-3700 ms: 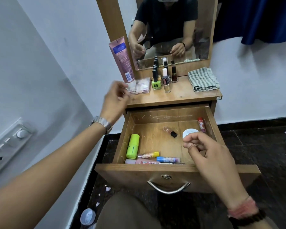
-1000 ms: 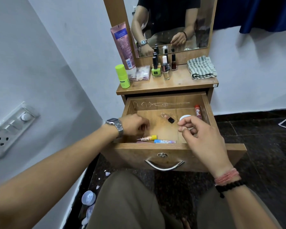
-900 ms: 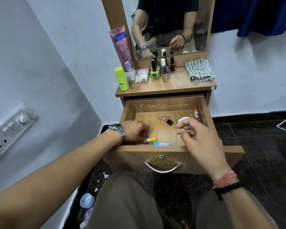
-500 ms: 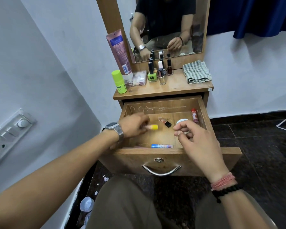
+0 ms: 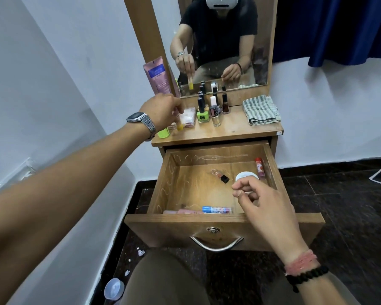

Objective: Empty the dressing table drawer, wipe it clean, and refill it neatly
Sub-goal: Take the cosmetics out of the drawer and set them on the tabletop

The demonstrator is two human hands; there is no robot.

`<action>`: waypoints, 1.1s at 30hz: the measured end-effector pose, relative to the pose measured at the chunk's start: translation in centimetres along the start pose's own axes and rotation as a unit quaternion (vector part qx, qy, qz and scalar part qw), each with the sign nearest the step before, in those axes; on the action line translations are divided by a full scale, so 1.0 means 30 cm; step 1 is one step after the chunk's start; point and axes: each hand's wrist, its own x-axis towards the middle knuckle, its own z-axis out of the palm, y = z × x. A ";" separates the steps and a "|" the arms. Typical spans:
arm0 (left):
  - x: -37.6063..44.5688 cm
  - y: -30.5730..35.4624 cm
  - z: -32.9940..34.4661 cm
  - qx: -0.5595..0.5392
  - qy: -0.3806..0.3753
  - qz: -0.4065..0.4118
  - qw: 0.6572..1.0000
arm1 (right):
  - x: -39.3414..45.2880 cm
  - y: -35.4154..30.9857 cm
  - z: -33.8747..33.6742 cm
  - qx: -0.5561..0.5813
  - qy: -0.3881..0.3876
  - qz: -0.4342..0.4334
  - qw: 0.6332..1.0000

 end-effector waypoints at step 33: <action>0.012 0.034 0.042 0.073 0.033 0.039 0.996 | 0.007 0.015 0.009 0.015 0.003 -0.002 1.000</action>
